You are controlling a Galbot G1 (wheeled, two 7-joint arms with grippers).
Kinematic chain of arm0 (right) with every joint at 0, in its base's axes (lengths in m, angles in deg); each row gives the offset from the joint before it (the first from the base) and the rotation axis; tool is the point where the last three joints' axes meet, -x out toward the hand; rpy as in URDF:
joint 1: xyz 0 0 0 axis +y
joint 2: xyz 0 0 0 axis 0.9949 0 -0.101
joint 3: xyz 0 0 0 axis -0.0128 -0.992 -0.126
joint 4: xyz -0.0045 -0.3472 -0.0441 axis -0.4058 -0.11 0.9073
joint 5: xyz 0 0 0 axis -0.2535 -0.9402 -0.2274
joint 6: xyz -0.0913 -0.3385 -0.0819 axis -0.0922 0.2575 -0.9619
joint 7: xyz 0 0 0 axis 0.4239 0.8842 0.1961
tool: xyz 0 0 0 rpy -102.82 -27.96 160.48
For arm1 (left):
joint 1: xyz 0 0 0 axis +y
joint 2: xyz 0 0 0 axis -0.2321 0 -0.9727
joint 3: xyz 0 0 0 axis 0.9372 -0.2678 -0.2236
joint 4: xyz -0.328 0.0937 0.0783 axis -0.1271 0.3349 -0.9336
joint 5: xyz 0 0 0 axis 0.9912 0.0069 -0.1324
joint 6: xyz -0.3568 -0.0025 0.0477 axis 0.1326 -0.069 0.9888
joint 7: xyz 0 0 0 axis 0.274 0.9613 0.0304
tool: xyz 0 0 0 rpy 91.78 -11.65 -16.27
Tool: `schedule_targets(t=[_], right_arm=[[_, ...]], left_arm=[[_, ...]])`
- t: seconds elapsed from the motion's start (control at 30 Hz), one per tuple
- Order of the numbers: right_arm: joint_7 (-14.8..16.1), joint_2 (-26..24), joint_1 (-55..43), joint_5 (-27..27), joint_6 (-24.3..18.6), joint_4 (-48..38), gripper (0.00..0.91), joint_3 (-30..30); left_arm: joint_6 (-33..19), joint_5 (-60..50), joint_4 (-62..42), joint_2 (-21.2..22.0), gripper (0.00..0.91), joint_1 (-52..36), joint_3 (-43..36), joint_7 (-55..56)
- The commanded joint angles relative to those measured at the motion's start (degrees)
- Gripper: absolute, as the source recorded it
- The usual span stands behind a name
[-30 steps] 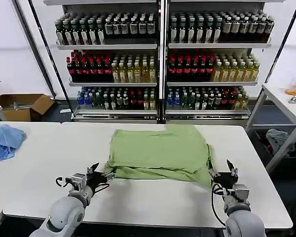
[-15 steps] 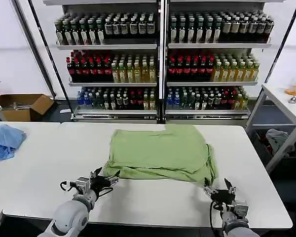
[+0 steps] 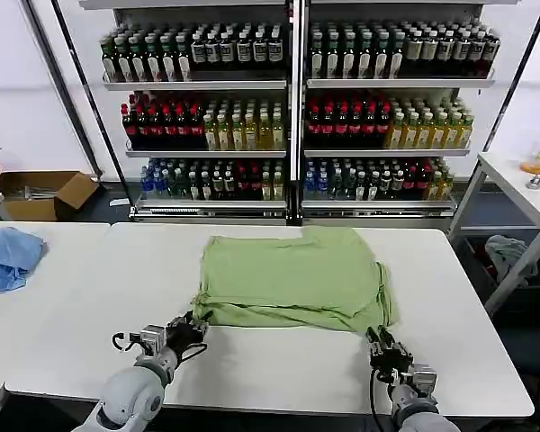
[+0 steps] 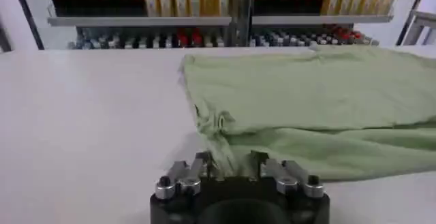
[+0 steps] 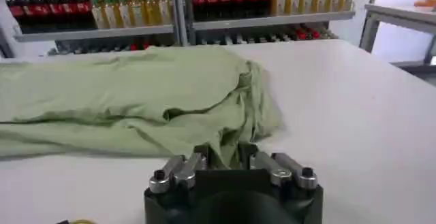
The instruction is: Fold and organize the clothes.
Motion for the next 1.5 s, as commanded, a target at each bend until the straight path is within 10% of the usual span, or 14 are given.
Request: schedule_targets(t=[0.03,0.87,1.5], right_arm=[[-0.04,0.1,-0.56,0.57,0.23,-1.67,0.0,-0.76],[0.16,-3.04,2.79,6.18,1.05,4.25,0.0,4.0],[0.99,-3.69,23.02,5.62,2.36,19.73,0.0,11.42]], left_arm=[[-0.01,0.26,-0.21,0.05,0.05,0.1,0.02,-0.04],[0.11,5.49,3.75,-1.71,0.04,2.64,1.47,-0.76],[0.45,5.28,18.79,-7.4,0.03,22.07,8.67,-1.06]])
